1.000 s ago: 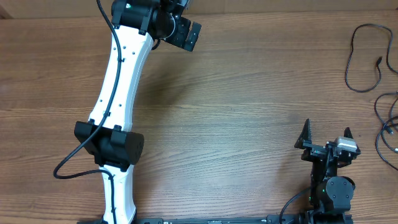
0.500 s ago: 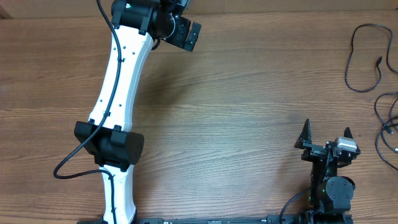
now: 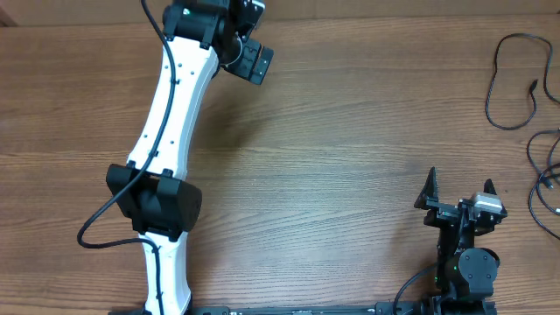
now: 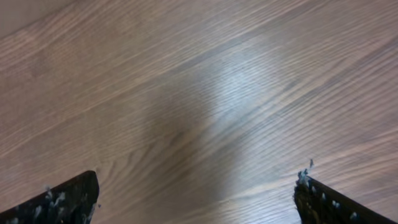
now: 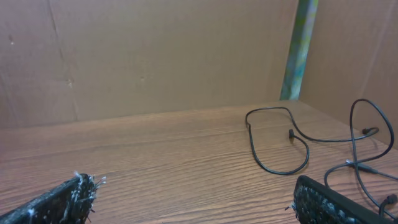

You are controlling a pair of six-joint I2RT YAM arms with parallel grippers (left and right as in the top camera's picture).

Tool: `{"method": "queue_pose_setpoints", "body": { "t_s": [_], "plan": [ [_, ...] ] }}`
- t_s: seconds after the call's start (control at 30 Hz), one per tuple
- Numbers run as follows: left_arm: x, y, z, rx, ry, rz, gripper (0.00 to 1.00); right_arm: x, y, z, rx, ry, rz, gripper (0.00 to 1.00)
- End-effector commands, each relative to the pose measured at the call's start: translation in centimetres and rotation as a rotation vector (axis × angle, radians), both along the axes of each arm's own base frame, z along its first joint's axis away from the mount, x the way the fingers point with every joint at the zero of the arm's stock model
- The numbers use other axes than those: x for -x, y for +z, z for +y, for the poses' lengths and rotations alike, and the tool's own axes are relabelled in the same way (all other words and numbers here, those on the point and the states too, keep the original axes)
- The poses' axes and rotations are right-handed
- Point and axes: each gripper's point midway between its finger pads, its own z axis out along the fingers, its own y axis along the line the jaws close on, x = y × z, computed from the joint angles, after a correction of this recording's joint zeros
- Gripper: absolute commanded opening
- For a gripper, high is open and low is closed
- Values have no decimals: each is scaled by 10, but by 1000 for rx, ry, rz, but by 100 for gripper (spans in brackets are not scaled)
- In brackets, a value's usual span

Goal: Untangle cables

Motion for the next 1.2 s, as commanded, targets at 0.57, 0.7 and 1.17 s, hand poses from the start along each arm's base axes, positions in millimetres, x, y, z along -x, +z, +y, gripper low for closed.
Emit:
{"method": "queue_pose_setpoints", "body": {
  "t_s": [0.57, 0.7, 1.17],
  "plan": [
    [170, -48, 61, 64, 15, -388, 100, 0, -2, 0, -4, -3, -5, 100],
    [201, -62, 69, 92, 18, -495, 100, 0, -2, 0, -4, -3, -5, 100],
    [243, -52, 83, 120, -24, -1009, 100, 0, -2, 0, -4, -3, -5, 100]
  ]
}}
